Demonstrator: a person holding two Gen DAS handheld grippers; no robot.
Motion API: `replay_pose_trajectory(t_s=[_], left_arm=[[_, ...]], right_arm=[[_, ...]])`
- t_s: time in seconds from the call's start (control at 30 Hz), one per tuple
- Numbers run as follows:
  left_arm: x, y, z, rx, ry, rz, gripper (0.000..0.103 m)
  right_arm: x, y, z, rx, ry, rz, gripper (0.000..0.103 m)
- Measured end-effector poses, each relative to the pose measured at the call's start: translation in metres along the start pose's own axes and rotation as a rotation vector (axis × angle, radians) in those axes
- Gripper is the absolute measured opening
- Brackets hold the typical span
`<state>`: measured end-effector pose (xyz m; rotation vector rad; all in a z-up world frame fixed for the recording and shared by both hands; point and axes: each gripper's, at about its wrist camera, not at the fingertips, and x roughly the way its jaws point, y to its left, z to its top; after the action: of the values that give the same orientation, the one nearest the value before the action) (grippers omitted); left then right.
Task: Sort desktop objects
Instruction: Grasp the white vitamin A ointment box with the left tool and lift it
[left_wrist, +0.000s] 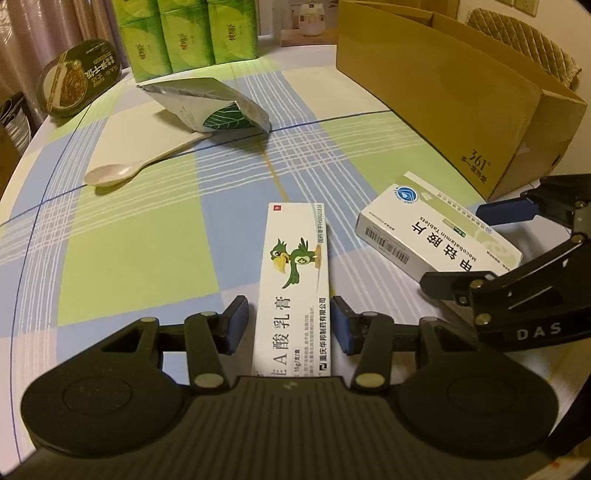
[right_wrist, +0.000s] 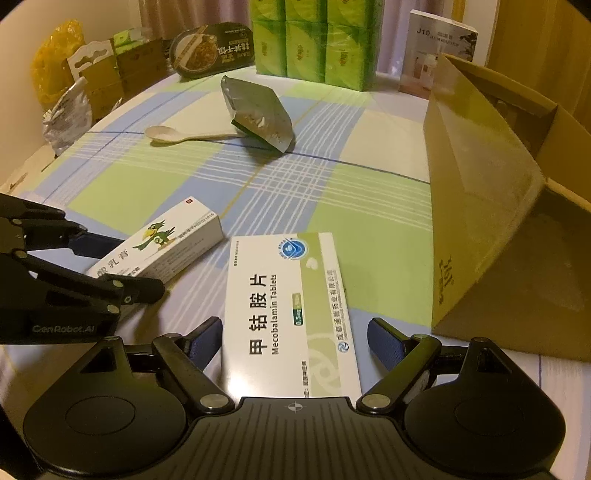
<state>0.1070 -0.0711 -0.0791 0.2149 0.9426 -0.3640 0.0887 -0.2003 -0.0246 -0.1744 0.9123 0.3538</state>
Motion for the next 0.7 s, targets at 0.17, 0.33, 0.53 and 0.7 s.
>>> replay_pose_trajectory(t_s=[0.17,0.33,0.53,0.7], left_arm=[[0.000,0.000,-0.001,-0.020,-0.007,0.004,0.043],[0.000,0.000,-0.002,-0.031,-0.011,0.005,0.043],[-0.001,0.001,-0.002,-0.038,-0.015,0.000,0.034],[-0.004,0.000,-0.004,-0.033,-0.014,0.001,0.033]], right_arm=[[0.005,0.003,-0.002,-0.015,0.004,-0.006,0.082],[0.005,0.001,-0.005,-0.001,-0.006,-0.002,0.072],[0.003,0.002,-0.004,-0.002,-0.003,-0.005,0.068],[-0.004,0.005,-0.006,0.003,-0.013,-0.006,0.068]])
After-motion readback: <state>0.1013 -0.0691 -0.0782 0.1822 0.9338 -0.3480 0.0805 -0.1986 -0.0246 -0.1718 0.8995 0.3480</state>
